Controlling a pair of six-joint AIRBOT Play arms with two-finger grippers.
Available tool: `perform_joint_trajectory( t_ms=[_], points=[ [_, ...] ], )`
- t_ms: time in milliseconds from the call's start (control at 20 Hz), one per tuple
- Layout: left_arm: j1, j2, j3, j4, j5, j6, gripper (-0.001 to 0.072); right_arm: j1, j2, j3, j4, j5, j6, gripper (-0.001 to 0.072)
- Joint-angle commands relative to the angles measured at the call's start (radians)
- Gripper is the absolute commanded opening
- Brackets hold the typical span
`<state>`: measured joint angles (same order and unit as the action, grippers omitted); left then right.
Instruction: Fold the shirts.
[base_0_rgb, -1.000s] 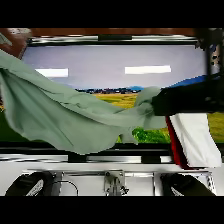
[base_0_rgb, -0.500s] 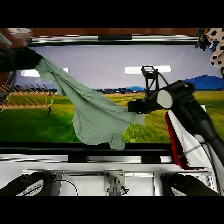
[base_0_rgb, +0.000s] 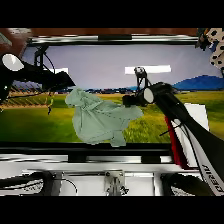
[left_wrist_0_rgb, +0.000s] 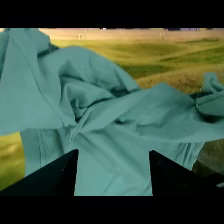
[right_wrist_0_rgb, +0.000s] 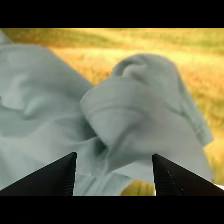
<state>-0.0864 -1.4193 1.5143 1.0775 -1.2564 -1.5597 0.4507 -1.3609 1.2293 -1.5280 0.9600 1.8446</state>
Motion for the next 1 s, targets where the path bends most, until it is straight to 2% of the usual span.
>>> perform_joint_trajectory(
  t_ms=[0, 100, 200, 400, 650, 950],
  points=[
    [0.048, 0.037, -0.001, -0.02, -0.19, 0.021, 0.0543, -0.113, 0.081, 0.061, 0.0, 0.098, -0.126, 0.0592],
    [0.064, 0.087, -0.032, -0.02, -0.254, 0.021, 0.0543, -0.234, 0.151, 0.061, 0.001, 0.137, -0.135, 0.0592],
    [0.063, 0.159, -0.152, -0.021, -0.251, 0.033, 0.0544, -0.355, 0.18, 0.061, 0.006, 0.217, -0.167, 0.0592],
    [0.063, 0.366, -0.602, -0.055, -0.147, 0.029, 0.0544, -0.515, 0.177, 0.026, 0.075, 0.345, -0.314, 0.0592],
    [0.06, 0.54, -0.985, -0.246, 0.027, 0.033, 0.0544, -0.542, 0.171, -0.046, 0.18, 0.299, -0.338, 0.0592],
    [-0.029, 0.491, -1.096, -0.301, 0.209, 0.04, 0.0544, -0.538, 0.099, -0.047, 0.274, 0.294, -0.349, 0.0592]
  ],
)
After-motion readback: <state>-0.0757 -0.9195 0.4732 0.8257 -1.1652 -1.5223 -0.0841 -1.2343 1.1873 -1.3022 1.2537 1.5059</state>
